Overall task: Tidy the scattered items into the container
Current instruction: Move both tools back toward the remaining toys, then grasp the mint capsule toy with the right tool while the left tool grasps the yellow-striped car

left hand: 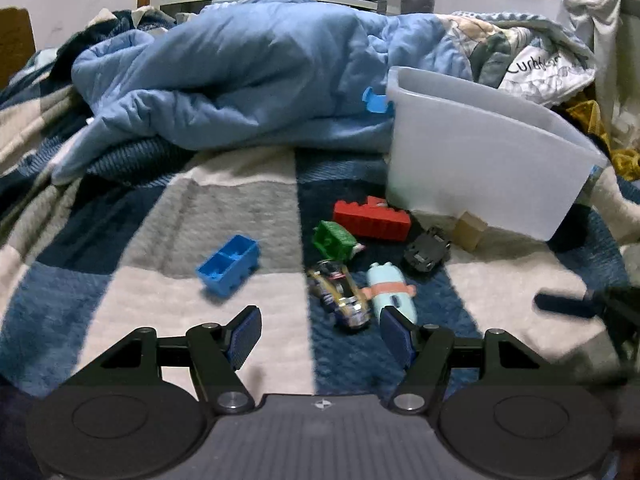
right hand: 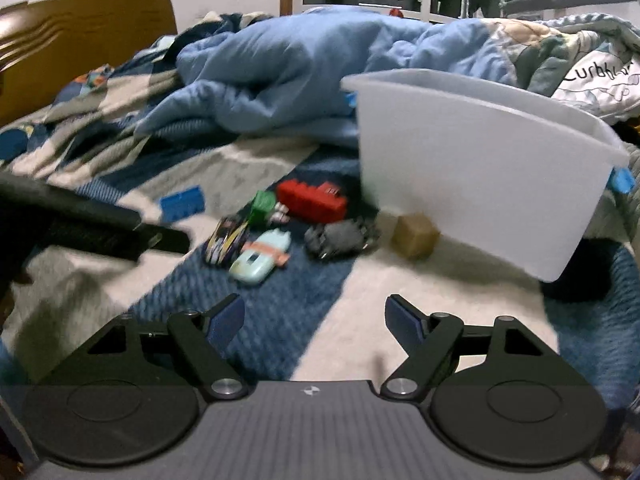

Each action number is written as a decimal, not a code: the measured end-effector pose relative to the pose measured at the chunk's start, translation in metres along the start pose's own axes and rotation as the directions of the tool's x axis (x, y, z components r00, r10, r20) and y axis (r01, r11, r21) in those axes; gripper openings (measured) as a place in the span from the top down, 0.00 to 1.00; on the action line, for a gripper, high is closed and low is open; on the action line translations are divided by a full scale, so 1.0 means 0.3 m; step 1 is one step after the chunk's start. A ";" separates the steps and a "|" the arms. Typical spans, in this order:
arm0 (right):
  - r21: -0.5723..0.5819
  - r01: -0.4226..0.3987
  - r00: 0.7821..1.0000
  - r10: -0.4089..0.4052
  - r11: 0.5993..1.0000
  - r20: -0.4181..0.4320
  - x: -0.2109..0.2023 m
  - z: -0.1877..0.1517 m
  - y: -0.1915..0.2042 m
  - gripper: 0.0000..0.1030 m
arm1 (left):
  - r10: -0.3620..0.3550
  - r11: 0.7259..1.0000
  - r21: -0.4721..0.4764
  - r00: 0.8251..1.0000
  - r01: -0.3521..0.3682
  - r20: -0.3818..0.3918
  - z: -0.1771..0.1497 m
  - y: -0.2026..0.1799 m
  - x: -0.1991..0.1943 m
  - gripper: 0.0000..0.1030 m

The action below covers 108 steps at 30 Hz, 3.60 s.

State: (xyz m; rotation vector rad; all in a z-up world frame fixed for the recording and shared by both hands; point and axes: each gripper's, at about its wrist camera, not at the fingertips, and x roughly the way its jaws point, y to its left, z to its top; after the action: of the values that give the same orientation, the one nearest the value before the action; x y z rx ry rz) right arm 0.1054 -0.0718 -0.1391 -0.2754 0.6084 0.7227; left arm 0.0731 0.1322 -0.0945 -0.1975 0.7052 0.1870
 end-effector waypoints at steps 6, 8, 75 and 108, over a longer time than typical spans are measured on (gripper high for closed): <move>-0.016 0.027 1.000 -0.027 1.000 0.002 0.012 -0.037 0.034 0.26 | 0.037 0.995 -0.095 0.999 -0.035 0.013 0.008 -0.038 0.088 0.33; -0.011 0.029 1.000 -0.029 1.000 0.003 0.014 -0.043 0.035 0.26 | 0.052 0.995 -0.090 0.999 -0.052 -0.004 0.009 -0.055 0.129 0.33; 0.056 0.262 0.959 -0.266 0.963 0.093 -0.096 0.035 -0.152 0.50 | -0.190 0.947 0.257 0.981 0.193 -0.036 0.080 -0.242 0.002 0.50; 0.055 0.256 0.945 -0.261 0.965 0.198 -0.155 0.116 -0.173 0.50 | -0.123 0.950 0.295 0.992 0.106 0.041 0.138 -0.310 0.028 0.67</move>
State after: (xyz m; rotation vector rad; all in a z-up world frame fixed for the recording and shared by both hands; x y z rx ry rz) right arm 0.1285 -0.1192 -0.0818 -0.2454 0.3778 0.4804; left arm 0.1272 0.0533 -0.0585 0.0504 0.6524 -0.0241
